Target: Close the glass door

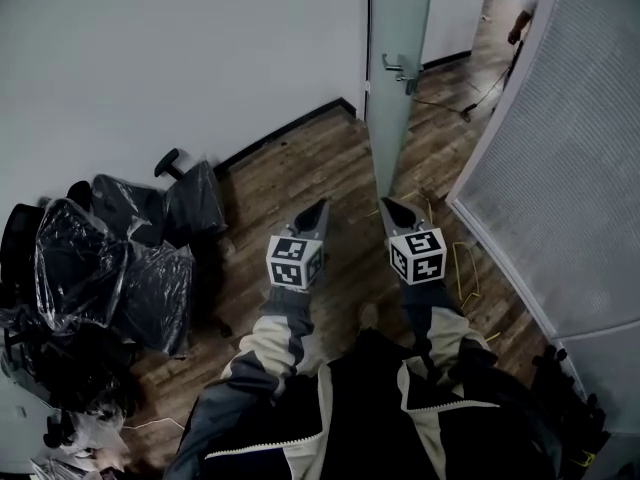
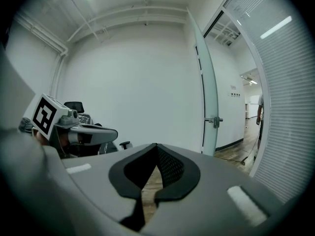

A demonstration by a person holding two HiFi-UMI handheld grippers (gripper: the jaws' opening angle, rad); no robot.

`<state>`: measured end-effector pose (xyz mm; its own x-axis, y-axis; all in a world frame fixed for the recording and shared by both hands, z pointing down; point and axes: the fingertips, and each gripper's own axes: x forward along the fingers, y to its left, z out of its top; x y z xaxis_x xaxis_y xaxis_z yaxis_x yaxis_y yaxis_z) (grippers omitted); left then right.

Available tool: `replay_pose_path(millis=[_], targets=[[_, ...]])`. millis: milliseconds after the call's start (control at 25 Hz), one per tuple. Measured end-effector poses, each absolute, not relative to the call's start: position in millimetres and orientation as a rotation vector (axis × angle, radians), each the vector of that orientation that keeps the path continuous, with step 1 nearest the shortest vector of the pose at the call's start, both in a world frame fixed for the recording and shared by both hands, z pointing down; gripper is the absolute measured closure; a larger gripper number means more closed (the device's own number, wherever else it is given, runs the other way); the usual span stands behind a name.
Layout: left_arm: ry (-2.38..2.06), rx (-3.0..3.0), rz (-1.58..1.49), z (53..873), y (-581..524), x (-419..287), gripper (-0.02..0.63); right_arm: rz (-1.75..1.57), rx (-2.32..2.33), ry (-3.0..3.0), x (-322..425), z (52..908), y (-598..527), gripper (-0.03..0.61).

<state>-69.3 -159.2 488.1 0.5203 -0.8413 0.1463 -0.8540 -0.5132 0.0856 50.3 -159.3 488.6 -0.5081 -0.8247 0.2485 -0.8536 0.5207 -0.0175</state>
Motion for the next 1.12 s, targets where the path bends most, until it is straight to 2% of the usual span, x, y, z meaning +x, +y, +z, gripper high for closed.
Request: replay_pose_path(millis=[440, 1120], targets=[[-1.570, 2.576, 0.119, 456, -336, -43, 0.614, 0.152, 1.338, -2.618, 70, 458, -352, 0.574], [-1.368, 2.704, 0.070, 457, -519, -56, 0.614, 0.170, 1.604, -2.472, 70, 468, -515, 0.574]])
